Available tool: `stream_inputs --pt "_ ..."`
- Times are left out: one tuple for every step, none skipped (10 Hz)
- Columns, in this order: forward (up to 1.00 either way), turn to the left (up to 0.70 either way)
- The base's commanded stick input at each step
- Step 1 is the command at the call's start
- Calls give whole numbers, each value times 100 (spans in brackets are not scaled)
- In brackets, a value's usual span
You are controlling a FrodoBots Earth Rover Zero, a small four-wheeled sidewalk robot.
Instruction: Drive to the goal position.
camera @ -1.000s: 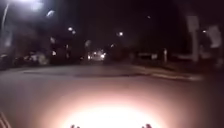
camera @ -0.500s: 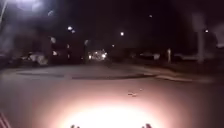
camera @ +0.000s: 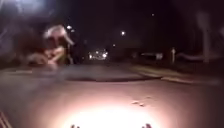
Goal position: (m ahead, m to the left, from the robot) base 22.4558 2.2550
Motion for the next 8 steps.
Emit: stream_inputs --pt "70 0" --pt "70 0" --pt "70 0" --pt "70 0" --pt "70 0" --pt "70 0" --pt "70 0" --pt "70 0"
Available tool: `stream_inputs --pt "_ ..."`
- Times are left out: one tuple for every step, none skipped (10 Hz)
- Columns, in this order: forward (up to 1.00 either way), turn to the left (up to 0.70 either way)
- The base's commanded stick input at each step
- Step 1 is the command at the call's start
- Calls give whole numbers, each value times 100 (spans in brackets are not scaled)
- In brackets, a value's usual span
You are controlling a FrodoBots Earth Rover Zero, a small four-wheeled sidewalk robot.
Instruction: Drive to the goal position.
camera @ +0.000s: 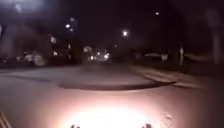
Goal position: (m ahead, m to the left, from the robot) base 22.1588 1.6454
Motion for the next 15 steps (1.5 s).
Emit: stream_inputs --pt "70 0" --pt "70 0" --pt "70 0" --pt "70 0" --pt "70 0" --pt "70 0" --pt "70 0" --pt "70 0" --pt "70 0" --pt "70 0" --pt "70 0" --pt "70 0" --pt "70 0" --pt "70 0" --pt "70 0"
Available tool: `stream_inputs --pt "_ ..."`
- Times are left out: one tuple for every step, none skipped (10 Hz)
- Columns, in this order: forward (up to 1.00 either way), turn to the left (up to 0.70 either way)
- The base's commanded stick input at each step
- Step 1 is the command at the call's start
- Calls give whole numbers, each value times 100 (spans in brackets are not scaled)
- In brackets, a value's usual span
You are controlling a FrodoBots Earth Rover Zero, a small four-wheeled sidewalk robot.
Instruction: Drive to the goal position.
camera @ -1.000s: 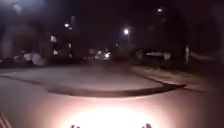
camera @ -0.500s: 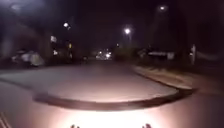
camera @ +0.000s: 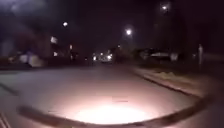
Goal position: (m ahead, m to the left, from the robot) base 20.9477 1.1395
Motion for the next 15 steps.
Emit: stream_inputs --pt "70 0" --pt "70 0" --pt "70 0" --pt "70 0" --pt "70 0" --pt "70 0" --pt "70 0" --pt "70 0" --pt "70 0" --pt "70 0" --pt "70 0" --pt "70 0" --pt "70 0" --pt "70 0" --pt "70 0"
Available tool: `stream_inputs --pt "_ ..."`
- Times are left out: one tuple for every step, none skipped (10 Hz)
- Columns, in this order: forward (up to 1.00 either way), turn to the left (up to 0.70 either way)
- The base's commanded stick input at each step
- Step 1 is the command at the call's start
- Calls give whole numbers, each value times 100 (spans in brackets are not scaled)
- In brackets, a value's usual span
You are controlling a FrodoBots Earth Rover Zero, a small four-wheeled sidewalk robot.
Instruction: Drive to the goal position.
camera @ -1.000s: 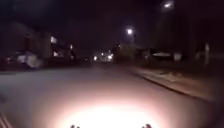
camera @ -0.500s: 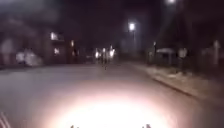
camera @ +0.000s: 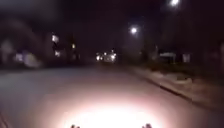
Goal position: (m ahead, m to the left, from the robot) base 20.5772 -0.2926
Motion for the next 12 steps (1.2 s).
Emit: stream_inputs --pt "70 0" --pt "70 0" --pt "70 0" --pt "70 0" --pt "70 0" --pt "70 0" --pt "70 0" --pt "70 0" --pt "82 0" --pt "85 0" --pt "94 0" --pt "100 0"
